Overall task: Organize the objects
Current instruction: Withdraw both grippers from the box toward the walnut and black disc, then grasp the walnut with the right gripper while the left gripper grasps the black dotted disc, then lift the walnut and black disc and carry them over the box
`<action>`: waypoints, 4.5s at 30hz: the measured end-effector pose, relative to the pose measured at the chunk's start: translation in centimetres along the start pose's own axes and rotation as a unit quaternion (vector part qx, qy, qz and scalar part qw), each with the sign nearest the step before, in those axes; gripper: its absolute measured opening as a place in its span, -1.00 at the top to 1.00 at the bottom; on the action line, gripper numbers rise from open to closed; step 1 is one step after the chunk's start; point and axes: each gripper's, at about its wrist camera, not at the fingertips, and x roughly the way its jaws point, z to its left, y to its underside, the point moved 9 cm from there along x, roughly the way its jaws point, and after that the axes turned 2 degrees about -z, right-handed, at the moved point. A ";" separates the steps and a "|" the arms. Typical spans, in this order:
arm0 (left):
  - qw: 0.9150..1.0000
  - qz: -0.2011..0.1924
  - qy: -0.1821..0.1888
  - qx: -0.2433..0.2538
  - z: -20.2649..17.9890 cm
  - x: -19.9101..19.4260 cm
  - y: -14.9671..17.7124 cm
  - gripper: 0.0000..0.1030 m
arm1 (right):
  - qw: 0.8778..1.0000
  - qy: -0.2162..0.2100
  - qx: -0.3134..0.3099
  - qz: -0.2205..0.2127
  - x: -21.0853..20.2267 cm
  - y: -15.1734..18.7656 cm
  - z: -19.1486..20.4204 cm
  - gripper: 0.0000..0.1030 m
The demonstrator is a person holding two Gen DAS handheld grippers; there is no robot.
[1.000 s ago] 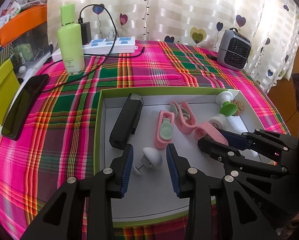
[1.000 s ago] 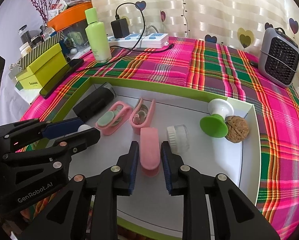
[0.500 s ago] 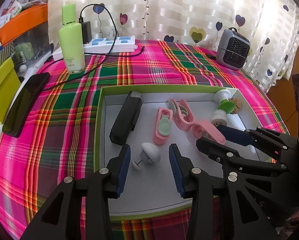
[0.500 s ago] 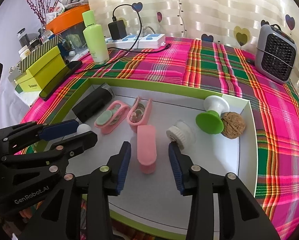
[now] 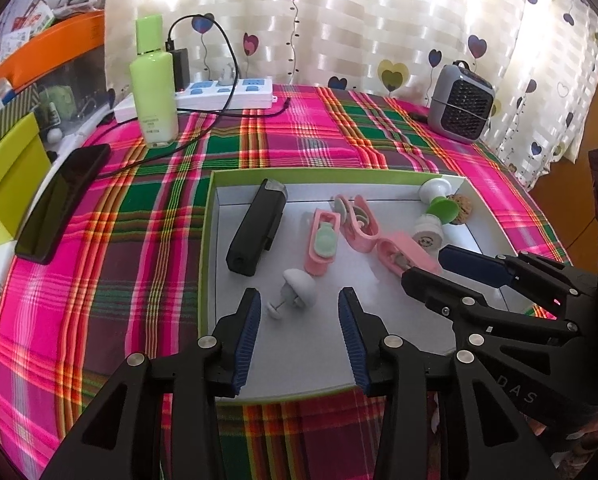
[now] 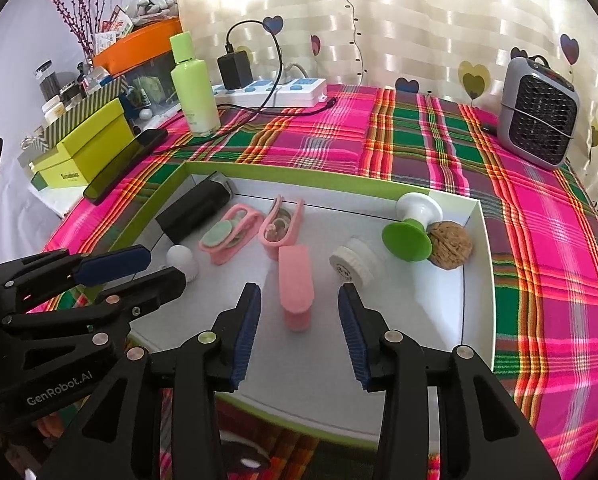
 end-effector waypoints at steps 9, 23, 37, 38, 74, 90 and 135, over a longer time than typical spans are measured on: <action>1.000 -0.011 0.011 -0.007 -0.5 -1.9 0.8 0.24 | 1.000 0.004 0.008 -0.018 -2.2 0.5 0.5 0.19; 0.999 -0.027 0.021 -0.011 -0.8 -4.7 2.4 0.24 | 0.999 0.005 0.002 -0.039 -5.6 2.3 1.9 0.19; 0.998 -0.041 0.035 -0.014 -0.7 -6.7 4.2 0.24 | 0.999 -0.015 0.006 -0.045 -7.4 4.9 2.4 0.19; 0.999 -0.039 0.035 -0.014 -0.8 -6.6 4.5 0.24 | 0.999 -0.017 0.003 -0.045 -7.5 5.1 2.5 0.19; 0.998 -0.008 0.059 -0.029 -0.7 -5.8 7.7 0.24 | 0.998 -0.056 -0.014 0.009 -5.6 9.2 5.6 0.19; 0.997 -0.005 0.079 -0.018 -2.0 -5.6 7.7 0.24 | 0.999 -0.053 -0.011 0.006 -6.1 9.5 4.8 0.40; 0.994 0.005 0.099 0.050 -7.7 -1.5 5.9 0.24 | 1.000 -0.009 0.019 0.006 -7.4 10.2 0.1 0.40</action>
